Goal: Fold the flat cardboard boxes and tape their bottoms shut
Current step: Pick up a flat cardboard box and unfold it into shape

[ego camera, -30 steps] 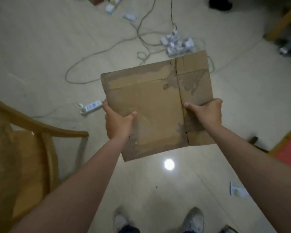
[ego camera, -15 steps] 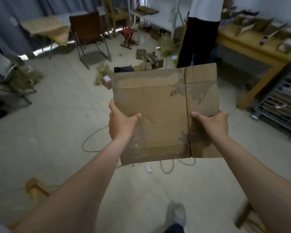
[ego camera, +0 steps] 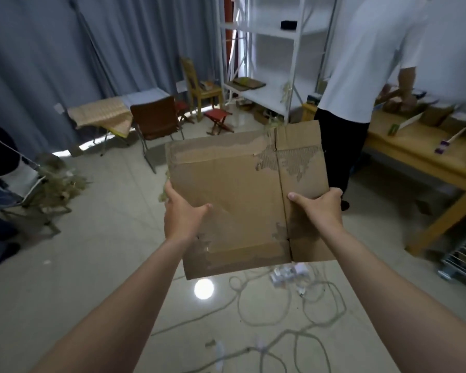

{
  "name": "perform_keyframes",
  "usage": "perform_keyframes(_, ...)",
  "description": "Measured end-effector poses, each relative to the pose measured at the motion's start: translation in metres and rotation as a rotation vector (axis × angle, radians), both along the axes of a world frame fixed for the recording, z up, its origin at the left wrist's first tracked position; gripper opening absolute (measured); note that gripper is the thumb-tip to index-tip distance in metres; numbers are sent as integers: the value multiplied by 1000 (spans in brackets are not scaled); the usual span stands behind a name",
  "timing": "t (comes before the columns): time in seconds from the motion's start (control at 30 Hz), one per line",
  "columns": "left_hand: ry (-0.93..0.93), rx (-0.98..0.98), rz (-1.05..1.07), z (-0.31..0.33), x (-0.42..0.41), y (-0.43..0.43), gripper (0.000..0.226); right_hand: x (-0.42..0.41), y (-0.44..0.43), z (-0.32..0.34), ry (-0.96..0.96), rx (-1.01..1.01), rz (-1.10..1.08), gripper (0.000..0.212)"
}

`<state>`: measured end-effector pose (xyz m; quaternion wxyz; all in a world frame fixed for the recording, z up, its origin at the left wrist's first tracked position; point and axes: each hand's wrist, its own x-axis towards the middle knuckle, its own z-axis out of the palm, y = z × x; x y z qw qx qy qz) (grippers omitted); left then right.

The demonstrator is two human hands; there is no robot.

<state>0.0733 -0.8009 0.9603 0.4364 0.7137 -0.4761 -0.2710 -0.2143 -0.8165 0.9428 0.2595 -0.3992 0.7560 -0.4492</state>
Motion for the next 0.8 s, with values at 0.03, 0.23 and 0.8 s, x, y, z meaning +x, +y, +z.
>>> perform_keyframes(0.03,-10,-14,1,6,1,-19,111,0,-19,5,-7,-7,5,91)
perform_keyframes(0.23,-66,-65,-5,25,10,-125,108,9,-123,23,-19,-10,30,84)
perform_keyframes(0.8,-52,-75,-147,31,96,-605,102,87,-578,35,15,104,-23,107)
